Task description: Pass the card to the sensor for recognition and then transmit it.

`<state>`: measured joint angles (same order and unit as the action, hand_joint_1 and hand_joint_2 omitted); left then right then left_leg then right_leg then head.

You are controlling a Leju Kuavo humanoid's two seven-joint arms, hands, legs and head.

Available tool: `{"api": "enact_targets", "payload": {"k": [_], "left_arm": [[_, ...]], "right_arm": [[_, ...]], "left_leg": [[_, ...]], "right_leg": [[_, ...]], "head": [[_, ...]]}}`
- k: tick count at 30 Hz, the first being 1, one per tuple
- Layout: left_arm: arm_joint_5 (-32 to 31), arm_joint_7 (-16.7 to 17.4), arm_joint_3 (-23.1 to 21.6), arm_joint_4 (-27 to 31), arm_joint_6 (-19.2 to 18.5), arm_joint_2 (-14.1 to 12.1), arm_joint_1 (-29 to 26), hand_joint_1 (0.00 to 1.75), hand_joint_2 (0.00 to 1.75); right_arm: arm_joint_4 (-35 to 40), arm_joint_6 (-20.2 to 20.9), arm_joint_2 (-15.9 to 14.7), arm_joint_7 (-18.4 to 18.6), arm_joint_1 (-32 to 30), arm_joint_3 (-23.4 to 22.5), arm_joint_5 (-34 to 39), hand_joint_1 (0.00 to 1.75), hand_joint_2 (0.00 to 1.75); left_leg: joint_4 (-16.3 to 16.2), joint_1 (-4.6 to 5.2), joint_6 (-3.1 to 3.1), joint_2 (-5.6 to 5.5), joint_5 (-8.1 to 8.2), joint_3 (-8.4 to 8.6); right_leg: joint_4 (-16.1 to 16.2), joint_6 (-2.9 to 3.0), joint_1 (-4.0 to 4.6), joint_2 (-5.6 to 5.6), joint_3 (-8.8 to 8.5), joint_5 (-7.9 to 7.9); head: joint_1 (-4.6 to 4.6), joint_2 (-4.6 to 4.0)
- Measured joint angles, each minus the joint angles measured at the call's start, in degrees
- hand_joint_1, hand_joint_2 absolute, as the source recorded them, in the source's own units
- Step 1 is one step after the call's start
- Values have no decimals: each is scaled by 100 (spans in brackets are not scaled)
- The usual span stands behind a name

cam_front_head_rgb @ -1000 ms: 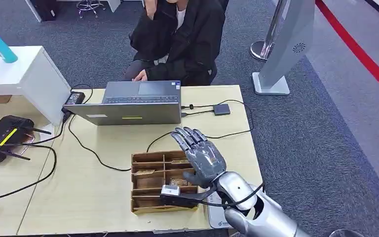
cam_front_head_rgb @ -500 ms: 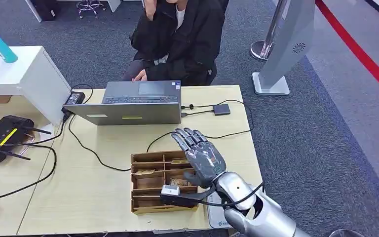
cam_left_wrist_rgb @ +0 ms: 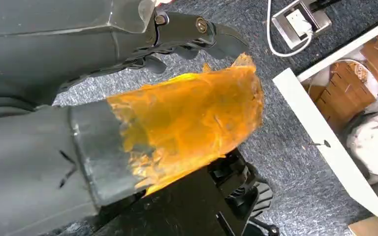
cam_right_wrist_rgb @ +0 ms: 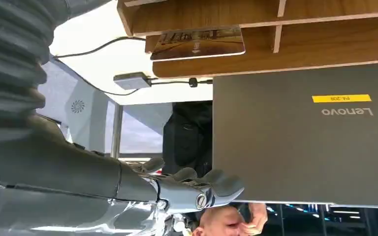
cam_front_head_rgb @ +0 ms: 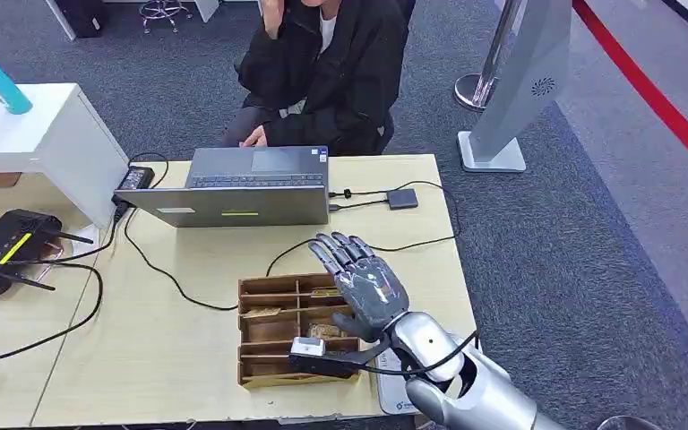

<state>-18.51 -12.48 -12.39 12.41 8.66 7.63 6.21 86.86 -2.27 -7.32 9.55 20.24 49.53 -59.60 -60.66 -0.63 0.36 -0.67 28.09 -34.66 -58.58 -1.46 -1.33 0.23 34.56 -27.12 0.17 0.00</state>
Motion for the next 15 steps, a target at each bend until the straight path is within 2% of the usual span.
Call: {"api": "enact_targets", "payload": {"k": [6, 15], "left_arm": [[0, 0, 0, 0, 2, 0, -1, 0, 0], [-2, 0, 0, 0, 4, 0, 1, 0, 0]], "right_arm": [[31, 0, 0, 0, 0, 4, -2, 0, 175], [33, 2, 0, 0, 0, 9, 0, 14, 175]], "left_leg": [[0, 0, 0, 0, 0, 0], [0, 0, 0, 0, 0, 0]], "right_leg": [[0, 0, 0, 0, 0, 0], [0, 0, 0, 0, 0, 0]], "head": [[0, 0], [0, 0]]}}
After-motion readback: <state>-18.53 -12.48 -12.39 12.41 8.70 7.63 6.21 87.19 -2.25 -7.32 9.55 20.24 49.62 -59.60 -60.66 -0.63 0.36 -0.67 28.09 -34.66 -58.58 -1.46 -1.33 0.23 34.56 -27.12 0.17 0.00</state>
